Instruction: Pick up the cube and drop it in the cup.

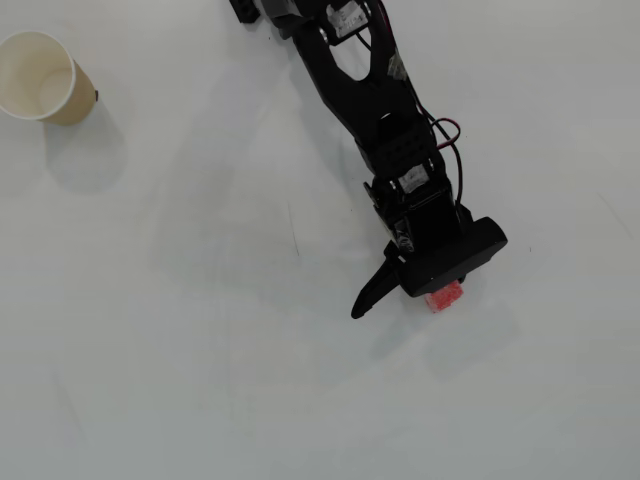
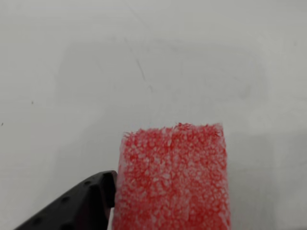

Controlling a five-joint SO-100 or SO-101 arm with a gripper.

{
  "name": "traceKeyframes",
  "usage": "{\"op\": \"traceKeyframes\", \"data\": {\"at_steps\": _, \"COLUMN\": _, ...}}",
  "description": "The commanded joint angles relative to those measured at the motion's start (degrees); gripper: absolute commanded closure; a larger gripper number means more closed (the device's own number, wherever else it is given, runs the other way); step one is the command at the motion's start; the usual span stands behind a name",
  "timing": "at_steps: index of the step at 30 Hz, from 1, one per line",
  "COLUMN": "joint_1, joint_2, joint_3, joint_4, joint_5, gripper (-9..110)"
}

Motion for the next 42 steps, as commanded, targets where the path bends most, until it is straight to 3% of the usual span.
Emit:
{"op": "traceKeyframes", "data": {"at_steps": 1, "joint_1": -0.1, "joint_2": 2.6, "joint_3": -7.6, "joint_4": -0.2, "joint_5": -0.9, "gripper": 29}}
{"op": "traceKeyframes", "data": {"at_steps": 6, "joint_1": 0.3, "joint_2": 2.5, "joint_3": -7.6, "joint_4": 0.5, "joint_5": -0.9, "gripper": 46}}
{"op": "traceKeyframes", "data": {"at_steps": 15, "joint_1": 0.8, "joint_2": 2.5, "joint_3": -7.6, "joint_4": 3.2, "joint_5": -0.9, "gripper": 61}}
{"op": "traceKeyframes", "data": {"at_steps": 38, "joint_1": 2.0, "joint_2": 3.0, "joint_3": -8.3, "joint_4": 4.6, "joint_5": -0.9, "gripper": 93}}
{"op": "traceKeyframes", "data": {"at_steps": 42, "joint_1": 2.2, "joint_2": 2.9, "joint_3": -8.7, "joint_4": 4.0, "joint_5": -0.9, "gripper": 94}}
